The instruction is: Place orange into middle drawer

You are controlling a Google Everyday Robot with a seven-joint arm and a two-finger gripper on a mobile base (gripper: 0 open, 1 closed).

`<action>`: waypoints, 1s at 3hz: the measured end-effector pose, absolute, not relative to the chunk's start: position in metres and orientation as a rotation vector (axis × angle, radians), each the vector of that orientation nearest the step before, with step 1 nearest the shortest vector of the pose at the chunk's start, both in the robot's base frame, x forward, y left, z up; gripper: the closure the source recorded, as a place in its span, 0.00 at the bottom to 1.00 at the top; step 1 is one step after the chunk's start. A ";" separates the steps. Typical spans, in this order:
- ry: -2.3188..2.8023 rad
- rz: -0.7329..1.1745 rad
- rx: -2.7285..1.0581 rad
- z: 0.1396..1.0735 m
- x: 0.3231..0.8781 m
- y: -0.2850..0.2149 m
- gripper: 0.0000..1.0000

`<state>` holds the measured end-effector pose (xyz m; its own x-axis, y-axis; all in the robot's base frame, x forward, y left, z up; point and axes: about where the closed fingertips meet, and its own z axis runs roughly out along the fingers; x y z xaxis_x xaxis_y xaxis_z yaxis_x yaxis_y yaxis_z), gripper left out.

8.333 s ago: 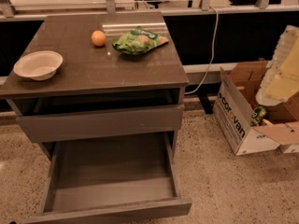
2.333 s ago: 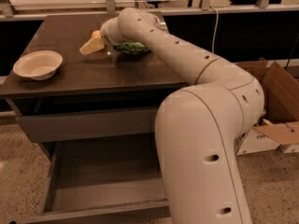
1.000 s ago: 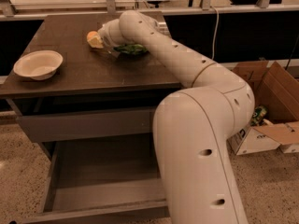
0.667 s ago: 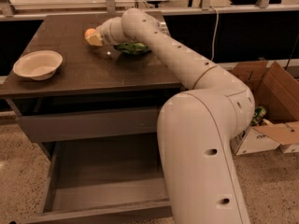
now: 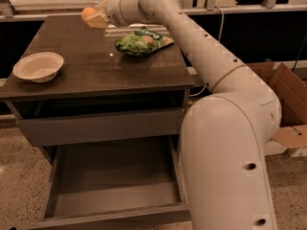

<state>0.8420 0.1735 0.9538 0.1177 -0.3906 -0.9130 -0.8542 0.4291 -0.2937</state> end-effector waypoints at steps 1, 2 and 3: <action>1.436 0.502 -1.262 0.974 0.818 0.163 1.00; 1.444 0.522 -1.306 0.966 0.810 0.167 1.00; 1.444 0.522 -1.306 0.966 0.810 0.167 1.00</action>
Offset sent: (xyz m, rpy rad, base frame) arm -0.0215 -0.0092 0.0195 -0.0341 -0.0227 0.0774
